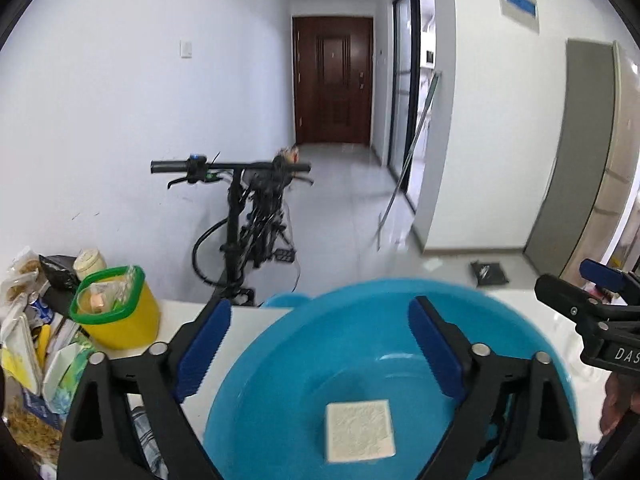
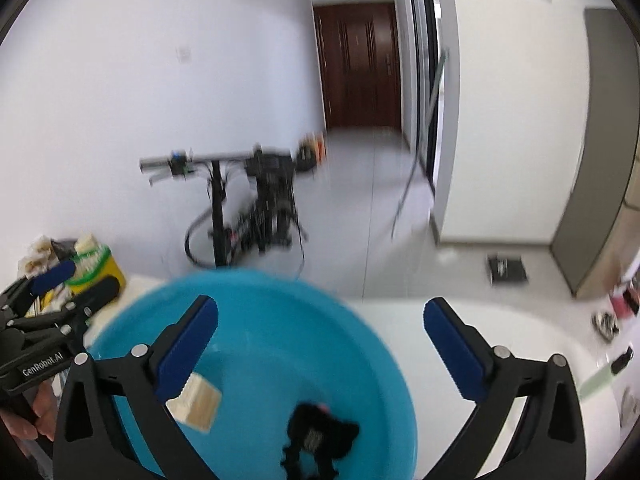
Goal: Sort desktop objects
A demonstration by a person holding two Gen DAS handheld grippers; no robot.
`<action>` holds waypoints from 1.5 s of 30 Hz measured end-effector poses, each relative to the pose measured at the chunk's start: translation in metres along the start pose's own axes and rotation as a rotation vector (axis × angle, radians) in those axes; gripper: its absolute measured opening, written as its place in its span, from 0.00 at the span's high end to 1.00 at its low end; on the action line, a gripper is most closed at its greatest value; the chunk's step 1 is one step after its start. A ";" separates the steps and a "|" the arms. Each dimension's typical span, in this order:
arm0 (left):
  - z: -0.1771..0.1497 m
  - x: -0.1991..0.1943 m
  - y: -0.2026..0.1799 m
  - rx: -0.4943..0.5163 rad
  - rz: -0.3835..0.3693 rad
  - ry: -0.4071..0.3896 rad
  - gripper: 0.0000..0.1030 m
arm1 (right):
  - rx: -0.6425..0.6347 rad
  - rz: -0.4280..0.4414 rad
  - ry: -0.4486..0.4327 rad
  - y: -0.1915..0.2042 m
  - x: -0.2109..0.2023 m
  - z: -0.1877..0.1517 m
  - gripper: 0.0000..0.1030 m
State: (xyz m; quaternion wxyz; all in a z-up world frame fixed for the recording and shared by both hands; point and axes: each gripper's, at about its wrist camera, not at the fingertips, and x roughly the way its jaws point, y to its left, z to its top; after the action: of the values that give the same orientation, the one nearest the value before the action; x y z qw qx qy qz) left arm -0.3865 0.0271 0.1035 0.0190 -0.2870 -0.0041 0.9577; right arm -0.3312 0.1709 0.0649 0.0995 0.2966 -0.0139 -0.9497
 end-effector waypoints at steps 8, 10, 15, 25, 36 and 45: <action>-0.001 -0.021 -0.004 0.022 -0.024 -0.134 0.00 | -0.056 -0.006 -0.158 0.019 -0.020 0.004 0.00; 0.000 -0.020 -0.006 0.039 -0.014 -0.132 0.00 | -0.090 -0.020 -0.178 0.025 -0.022 0.003 0.00; -0.001 -0.020 -0.003 -0.003 -0.027 -0.131 0.00 | -0.075 -0.019 -0.185 0.026 -0.022 0.003 0.00; -0.004 -0.027 0.007 -0.034 -0.037 -0.145 0.00 | -0.047 -0.044 -0.194 0.011 -0.031 0.002 0.00; 0.000 -0.044 0.020 -0.061 -0.080 -0.151 0.00 | -0.054 -0.045 -0.214 0.008 -0.046 -0.002 0.00; -0.011 -0.088 0.016 0.046 -0.024 -0.175 0.00 | -0.046 -0.049 -0.208 0.011 -0.079 -0.008 0.00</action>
State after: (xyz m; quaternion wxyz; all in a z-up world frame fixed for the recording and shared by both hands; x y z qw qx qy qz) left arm -0.3080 0.0073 0.1424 0.0364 -0.2016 0.0126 0.9787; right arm -0.2617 0.1761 0.1036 0.0812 0.1944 0.0048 -0.9775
